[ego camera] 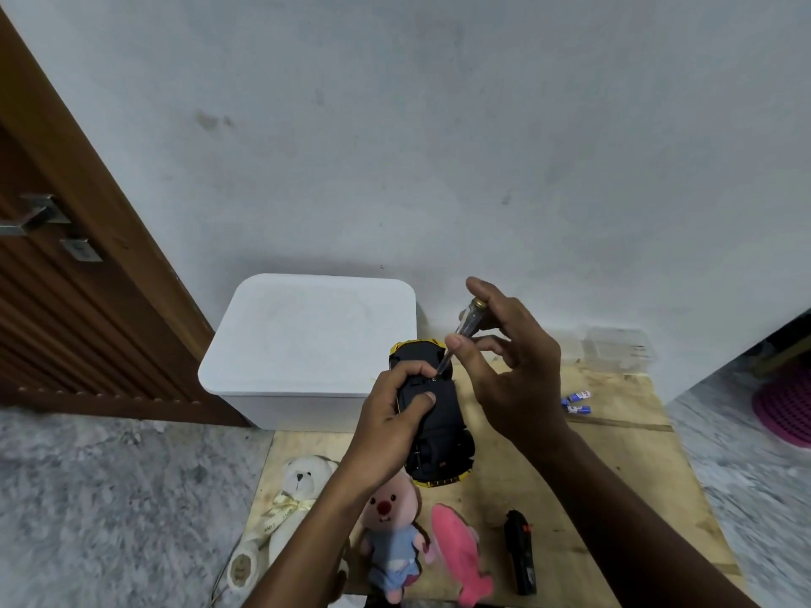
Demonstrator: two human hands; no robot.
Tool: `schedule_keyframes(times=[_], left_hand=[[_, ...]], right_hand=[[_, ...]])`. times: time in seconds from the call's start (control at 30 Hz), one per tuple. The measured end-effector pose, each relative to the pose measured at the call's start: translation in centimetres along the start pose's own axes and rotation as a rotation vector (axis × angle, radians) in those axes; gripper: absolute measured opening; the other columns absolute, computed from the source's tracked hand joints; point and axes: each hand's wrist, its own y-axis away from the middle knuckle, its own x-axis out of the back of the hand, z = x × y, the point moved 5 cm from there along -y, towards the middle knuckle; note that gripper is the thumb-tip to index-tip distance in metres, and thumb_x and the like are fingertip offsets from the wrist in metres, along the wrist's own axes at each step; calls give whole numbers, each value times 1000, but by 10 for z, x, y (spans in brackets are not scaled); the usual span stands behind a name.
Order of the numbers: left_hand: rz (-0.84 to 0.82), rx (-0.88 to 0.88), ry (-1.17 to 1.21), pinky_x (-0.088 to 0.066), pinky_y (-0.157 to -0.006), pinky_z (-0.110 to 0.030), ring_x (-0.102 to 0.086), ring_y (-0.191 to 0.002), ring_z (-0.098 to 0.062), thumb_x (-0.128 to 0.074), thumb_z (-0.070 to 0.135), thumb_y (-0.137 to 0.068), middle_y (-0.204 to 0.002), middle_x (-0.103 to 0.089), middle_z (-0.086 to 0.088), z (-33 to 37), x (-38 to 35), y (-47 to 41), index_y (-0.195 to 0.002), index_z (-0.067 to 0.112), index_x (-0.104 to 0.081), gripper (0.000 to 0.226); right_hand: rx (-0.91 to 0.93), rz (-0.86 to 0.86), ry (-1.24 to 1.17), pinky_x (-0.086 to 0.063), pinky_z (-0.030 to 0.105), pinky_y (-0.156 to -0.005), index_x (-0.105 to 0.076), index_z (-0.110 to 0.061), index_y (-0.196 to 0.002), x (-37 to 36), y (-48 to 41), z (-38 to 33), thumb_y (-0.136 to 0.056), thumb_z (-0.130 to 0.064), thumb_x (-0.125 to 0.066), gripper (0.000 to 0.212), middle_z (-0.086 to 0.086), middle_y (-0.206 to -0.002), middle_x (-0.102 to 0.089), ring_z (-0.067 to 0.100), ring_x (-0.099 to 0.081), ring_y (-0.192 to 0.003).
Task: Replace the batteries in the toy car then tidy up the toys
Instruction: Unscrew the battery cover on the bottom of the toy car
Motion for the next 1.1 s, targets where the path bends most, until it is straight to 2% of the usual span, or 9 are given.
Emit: schedule_keyframes(times=[0.07, 0.17, 0.3, 0.4, 0.57, 0.67, 0.77, 0.9, 1.1], left_hand=[[5, 3, 5, -53, -97, -57, -62, -113, -26, -58, 33, -81, -122, -61, -2, -1, 0, 0, -109, 38, -65, 29], [6, -2, 9, -52, -98, -57, -62, -114, -26, -58, 38, -77, -122, -61, -2, -3, 0, 0, -108, 39, -65, 31], [5, -17, 5, -53, -98, -56, -62, -113, -26, -58, 30, -81, -122, -61, -2, -1, 0, -1, -107, 39, -65, 28], [7, -20, 1, -52, -98, -57, -62, -114, -26, -58, 32, -80, -121, -62, -2, 0, 1, -1, -107, 39, -65, 29], [16, -29, 10, -51, -98, -59, -62, -112, -28, -58, 39, -76, -120, -62, -4, -1, 2, -3, -107, 37, -64, 32], [15, -41, 8, -53, -96, -58, -63, -110, -29, -58, 36, -78, -119, -62, -6, -1, 2, -4, -107, 38, -64, 30], [6, -50, 7, -54, -95, -56, -63, -111, -27, -58, 29, -82, -120, -61, -5, 0, 1, -4, -107, 38, -63, 26], [-1, -51, 19, -54, -95, -58, -63, -112, -27, -58, 29, -83, -122, -61, -3, 1, 0, -3, -108, 38, -63, 27], [2, -59, 68, -54, -82, -63, -63, -98, -43, -59, 24, -85, -108, -64, -8, 3, 2, -2, -102, 31, -57, 18]], right_hand=[[-8, -10, 6, -60, 25, -71, -52, -19, -140, -1, 1, 1, -84, 8, -69, 65, 5, -109, -67, 19, -69, -93], [-27, -2, -25, -62, 31, -72, -51, -22, -137, 0, 2, 1, -84, 11, -64, 64, 9, -113, -70, 20, -72, -95], [10, 8, -34, -60, 28, -69, -57, -20, -128, 0, 1, -3, -80, 6, -76, 58, 2, -110, -63, 17, -67, -94], [6, 18, -25, -59, 28, -68, -59, -20, -129, -1, 0, -1, -80, 7, -76, 58, -3, -105, -62, 16, -66, -88], [-11, -43, -28, -60, 31, -72, -50, -18, -138, -3, 2, 2, -88, 9, -61, 58, 7, -110, -68, 20, -70, -99], [3, -41, -49, -60, 31, -71, -54, -19, -134, -3, 1, -1, -85, 7, -69, 58, 6, -113, -64, 22, -67, -100], [13, -9, -45, -59, 31, -70, -58, -20, -128, -2, -1, -2, -81, 4, -76, 56, -2, -106, -61, 20, -66, -90], [-6, -15, -55, -60, 37, -66, -57, -17, -132, -1, 0, 1, -85, 8, -67, 54, 2, -100, -63, 24, -66, -93], [-8, 5, -65, -58, 30, -61, -58, -20, -129, 0, -1, 0, -82, 11, -66, 57, 5, -97, -63, 24, -67, -91]])
